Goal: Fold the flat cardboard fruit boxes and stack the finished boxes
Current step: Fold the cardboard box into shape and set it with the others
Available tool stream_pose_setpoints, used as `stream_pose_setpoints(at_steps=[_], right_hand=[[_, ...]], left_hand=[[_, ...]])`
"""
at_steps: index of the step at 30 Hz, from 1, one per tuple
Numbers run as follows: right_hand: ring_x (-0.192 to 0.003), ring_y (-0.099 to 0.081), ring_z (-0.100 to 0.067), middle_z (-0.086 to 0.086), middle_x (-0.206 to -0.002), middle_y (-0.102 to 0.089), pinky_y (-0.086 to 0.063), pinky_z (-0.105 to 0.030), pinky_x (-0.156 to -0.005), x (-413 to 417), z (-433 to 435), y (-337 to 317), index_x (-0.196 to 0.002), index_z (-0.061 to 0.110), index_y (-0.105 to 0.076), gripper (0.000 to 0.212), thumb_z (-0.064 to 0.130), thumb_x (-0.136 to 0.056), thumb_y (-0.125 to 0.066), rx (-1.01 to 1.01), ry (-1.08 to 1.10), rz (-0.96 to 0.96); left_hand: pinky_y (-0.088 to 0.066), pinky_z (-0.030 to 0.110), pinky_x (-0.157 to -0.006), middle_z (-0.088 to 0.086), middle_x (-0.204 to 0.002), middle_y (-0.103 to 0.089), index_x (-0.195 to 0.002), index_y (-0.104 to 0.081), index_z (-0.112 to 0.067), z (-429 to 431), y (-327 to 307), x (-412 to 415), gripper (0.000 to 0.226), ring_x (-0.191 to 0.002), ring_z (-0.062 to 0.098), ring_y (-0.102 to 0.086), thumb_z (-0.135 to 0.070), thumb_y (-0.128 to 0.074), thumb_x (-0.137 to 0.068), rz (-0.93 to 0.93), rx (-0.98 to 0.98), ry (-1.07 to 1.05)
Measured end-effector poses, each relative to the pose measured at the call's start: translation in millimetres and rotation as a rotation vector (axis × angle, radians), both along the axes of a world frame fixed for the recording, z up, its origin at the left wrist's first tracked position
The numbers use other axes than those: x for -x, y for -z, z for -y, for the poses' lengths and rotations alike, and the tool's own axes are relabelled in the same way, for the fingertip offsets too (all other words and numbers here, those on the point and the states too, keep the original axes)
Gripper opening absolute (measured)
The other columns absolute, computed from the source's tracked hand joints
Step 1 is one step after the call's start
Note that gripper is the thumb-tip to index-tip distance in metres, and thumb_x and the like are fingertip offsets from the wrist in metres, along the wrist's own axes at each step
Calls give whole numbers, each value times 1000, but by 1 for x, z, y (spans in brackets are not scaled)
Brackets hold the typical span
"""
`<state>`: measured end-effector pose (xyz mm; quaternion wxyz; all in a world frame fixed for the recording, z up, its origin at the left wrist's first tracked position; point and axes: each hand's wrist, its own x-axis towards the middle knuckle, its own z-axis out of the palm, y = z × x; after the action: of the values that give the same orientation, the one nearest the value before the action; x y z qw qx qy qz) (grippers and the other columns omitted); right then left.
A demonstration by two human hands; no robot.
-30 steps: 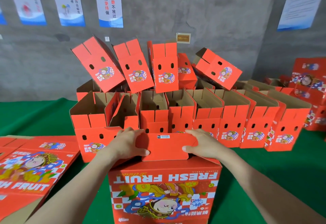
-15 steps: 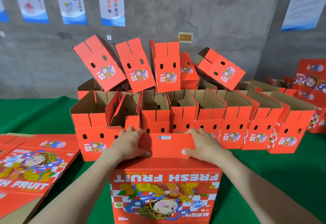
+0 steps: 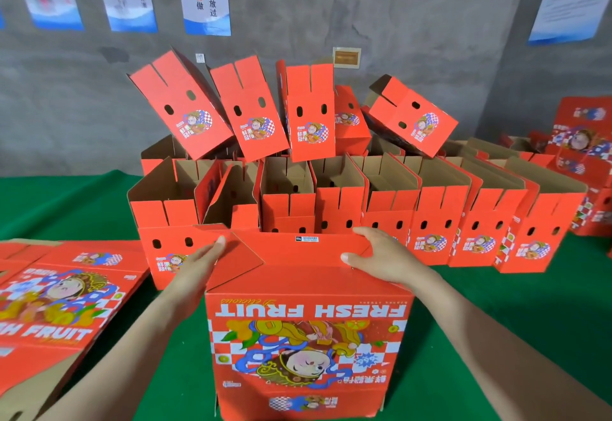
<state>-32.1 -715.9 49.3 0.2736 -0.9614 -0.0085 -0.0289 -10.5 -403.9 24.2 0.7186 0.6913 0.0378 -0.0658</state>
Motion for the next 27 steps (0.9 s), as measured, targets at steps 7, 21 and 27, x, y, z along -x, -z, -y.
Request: stream_pose_setpoints(at_steps=[7,21,27], right_hand=[[-137,-33,-23,-8,-155,-30,-21,-46,-114,5,24,21,-150,24,-25,78,67,-87,-42,-929,335,-85],[-85,-70,-21,2,-83,-76,-56,-40,-59,35,13,64,-105,14,-65,49,55,-96,-41,-763,240,-443],[-87,-63,-12,4,-92,-71,-53,-36,-62,46,19,30,-101,23,-63,39,51,-99,-37,-734,232,-267]], left_hand=[[-36,57,-105,15,-121,-64,-129,-53,-20,-17,27,8,84,-117,34,-56,-77,-24,-76,-151,-47,5],[-47,46,-88,10,-72,-73,-81,-65,-16,-14,-1,16,66,-83,27,-68,-78,-42,-75,-125,-242,-38],[-49,35,-67,5,-78,-73,-99,-63,-21,-21,-11,14,38,-67,17,-70,-55,-55,-83,-10,-102,11]])
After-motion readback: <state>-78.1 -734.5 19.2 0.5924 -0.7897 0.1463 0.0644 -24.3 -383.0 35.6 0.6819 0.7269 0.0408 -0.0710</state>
